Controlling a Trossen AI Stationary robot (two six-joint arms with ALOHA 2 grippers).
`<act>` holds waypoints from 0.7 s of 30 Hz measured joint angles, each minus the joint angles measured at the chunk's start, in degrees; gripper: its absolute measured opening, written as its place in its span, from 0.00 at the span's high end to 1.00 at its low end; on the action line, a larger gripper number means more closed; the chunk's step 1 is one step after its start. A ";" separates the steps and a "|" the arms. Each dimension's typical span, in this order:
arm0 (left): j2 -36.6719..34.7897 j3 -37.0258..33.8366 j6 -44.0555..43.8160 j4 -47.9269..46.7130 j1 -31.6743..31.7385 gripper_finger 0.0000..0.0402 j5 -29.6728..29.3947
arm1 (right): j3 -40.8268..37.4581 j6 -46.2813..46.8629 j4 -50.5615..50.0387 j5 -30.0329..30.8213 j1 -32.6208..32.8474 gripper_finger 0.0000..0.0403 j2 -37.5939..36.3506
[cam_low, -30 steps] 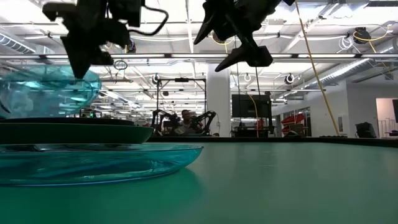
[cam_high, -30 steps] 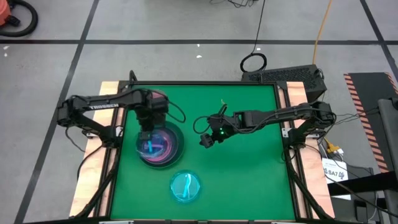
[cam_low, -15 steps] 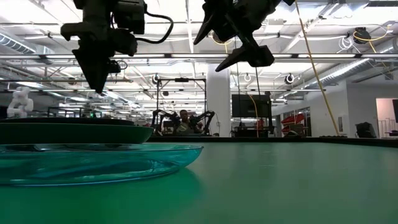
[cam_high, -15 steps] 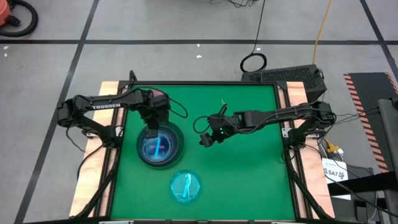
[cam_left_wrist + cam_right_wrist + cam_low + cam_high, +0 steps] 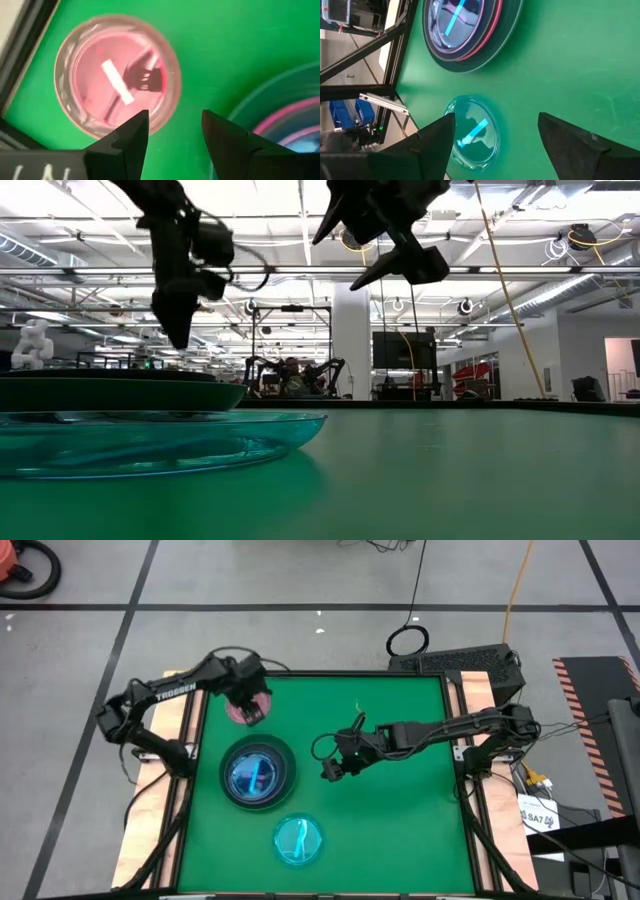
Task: Stack plastic plates
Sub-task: Stack the transparent pink plate on top of the transparent blue plate
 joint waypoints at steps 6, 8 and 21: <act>3.99 0.00 6.85 -1.29 6.37 0.54 8.53 | 0.00 0.03 0.02 -0.02 0.94 0.31 0.00; 5.20 -0.02 9.12 -1.36 6.89 0.54 9.31 | 0.00 -0.36 0.02 -0.02 0.96 0.31 0.00; 12.75 -0.02 1.25 2.27 0.39 0.54 2.38 | 0.00 -2.14 0.03 0.15 0.81 0.31 0.00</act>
